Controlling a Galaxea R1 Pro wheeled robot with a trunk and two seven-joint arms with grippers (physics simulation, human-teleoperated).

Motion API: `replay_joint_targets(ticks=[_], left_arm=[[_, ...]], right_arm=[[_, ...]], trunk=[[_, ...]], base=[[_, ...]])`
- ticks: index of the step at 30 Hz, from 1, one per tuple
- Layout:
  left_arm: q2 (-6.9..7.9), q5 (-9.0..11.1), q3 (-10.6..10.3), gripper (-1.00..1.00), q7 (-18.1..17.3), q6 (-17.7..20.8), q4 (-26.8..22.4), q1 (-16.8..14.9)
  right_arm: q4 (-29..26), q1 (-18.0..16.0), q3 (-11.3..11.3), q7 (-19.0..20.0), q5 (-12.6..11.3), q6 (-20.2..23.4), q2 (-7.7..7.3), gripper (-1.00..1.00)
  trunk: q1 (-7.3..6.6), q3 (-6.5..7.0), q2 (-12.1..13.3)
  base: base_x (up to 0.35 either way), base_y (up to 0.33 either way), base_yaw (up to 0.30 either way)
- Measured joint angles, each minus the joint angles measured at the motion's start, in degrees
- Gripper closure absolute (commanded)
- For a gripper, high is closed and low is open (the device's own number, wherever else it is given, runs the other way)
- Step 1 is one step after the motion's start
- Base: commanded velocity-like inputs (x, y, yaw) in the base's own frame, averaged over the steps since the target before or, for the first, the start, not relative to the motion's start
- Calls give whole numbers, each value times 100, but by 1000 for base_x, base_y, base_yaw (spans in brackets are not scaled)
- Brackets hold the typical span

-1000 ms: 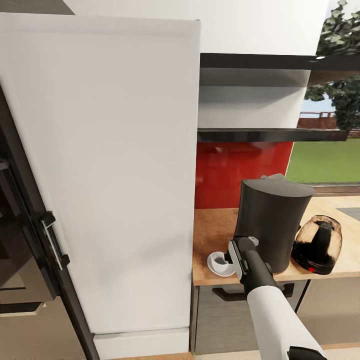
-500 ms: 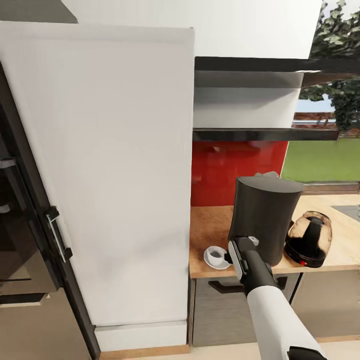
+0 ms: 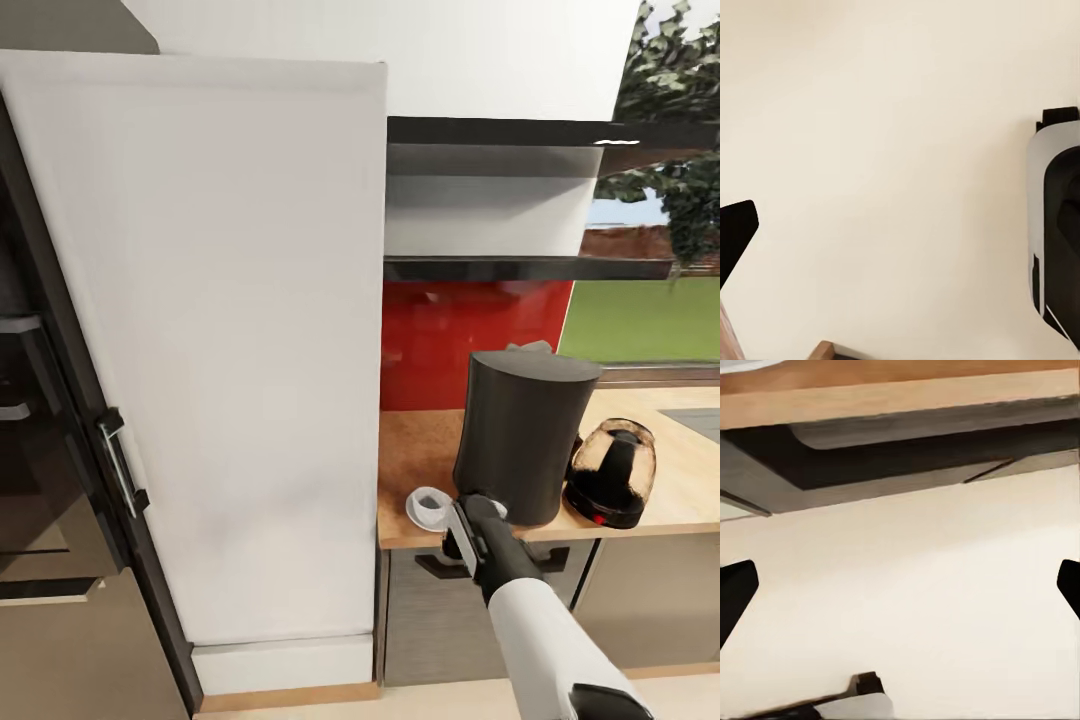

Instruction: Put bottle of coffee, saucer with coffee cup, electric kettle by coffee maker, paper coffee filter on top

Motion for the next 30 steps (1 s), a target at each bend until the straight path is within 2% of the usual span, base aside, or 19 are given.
replay_joint_targets(ticks=[1, 3, 11, 14, 15, 17, 19, 20, 21, 24, 27, 30], left_arm=[[-7, 0, 7, -100, 1, 5, -2, 0], [-10, 0, 13, -100, -3, 7, -3, 0], [-6, 1, 15, -100, -6, 9, -8, 0], [-18, 4, 17, -100, -2, 5, -24, 0], [-19, 6, 16, -100, 0, -5, -25, 0], [-20, 8, 16, -100, 2, -28, -26, 0], [-20, 13, 16, -100, 1, -49, -28, 0], [-20, 29, 19, -100, -12, -61, -35, 1], [-20, 48, 19, -100, -18, -74, -40, 0], [-30, 155, 22, -100, -28, -184, -50, 0], [-36, 332, 22, -100, -41, -460, -59, 1], [-52, 583, 22, -100, -52, -775, -70, 4]], right_arm=[[287, 7, 5, 2, -11, -11, 0, -100], [433, 8, 8, 2, 3, -16, 0, -100], [495, 8, 11, 3, 6, -19, 0, -100], [976, 24, 18, 10, -1, -292, -1, -100], [1187, 25, 21, 14, 2, -529, -30, -100], [1699, 25, 20, 29, 8, -1157, -199, -100], [2477, 24, 22, 48, 10, -1975, -415, -100], [3116, 28, 14, 65, 11, -2686, -594, -100], [3431, 33, 22, 75, 14, -3094, -677, -100], [3793, 316, 13, 92, 18, -4194, -815, -100], [3876, 892, 13, 98, 45, -5063, -884, -100], [3885, 1487, 33, 229, 239, -5994, -1032, -100]], trunk=[[0, -1, 0], [2, 0, 1], [1, 0, -1], [0, 0, -1], [0, 0, 0], [0, 0, 0], [0, -1, 0], [0, -2, 0], [0, -1, 0], [0, -2, -1], [0, -2, -1], [0, -2, -1]], base=[[-24, -5, 0], [-174, -85, 0], [-215, -109, 0], [-7, -3, 0], [-3, -1, 0], [-1, 0, 0], [0, 0, 0], [0, 0, 0], [0, 0, 0], [0, 0, 0], [0, 0, 0], [0, 0, 0]])
